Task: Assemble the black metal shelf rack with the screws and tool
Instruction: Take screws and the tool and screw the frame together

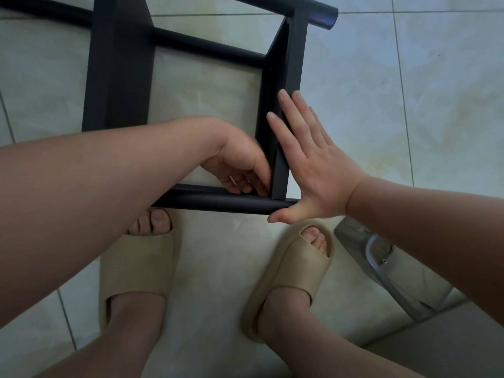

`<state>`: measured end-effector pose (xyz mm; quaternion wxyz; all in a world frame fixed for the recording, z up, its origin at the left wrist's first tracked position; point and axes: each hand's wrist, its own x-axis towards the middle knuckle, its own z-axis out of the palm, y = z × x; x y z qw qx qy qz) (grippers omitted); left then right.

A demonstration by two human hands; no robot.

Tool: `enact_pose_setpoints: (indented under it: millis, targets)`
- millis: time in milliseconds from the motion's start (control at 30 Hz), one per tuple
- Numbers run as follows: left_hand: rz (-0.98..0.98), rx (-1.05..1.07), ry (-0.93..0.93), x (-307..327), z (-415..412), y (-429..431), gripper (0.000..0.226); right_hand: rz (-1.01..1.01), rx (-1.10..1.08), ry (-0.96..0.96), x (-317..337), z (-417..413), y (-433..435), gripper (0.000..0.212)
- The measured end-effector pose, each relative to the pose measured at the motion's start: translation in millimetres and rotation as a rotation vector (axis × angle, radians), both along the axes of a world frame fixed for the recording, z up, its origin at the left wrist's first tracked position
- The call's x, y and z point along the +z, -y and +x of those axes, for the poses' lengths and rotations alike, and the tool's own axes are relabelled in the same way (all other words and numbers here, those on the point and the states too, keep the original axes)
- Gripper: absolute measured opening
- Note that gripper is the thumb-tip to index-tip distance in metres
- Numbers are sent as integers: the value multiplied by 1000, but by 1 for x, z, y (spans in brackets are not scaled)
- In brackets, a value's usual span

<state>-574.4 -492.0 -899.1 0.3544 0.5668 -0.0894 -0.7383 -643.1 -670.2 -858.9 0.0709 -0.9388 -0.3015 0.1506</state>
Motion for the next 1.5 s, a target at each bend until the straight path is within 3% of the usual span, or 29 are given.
enact_pose_setpoints:
  millis: [467,867,1033,1500]
  targets:
    - [-13,42,10,0,0,3,16,6,-1,3,-1,0,0,139]
    - [1,-2,-22,1,2,-2,7,1,-4,-5,0,0,0,139]
    - [-32,7,13,-1,0,1,30,7,-2,-3,0,0,0,139]
    - [-37,43,-12,1,2,1,14,9,1,-1,-1,0,0,138]
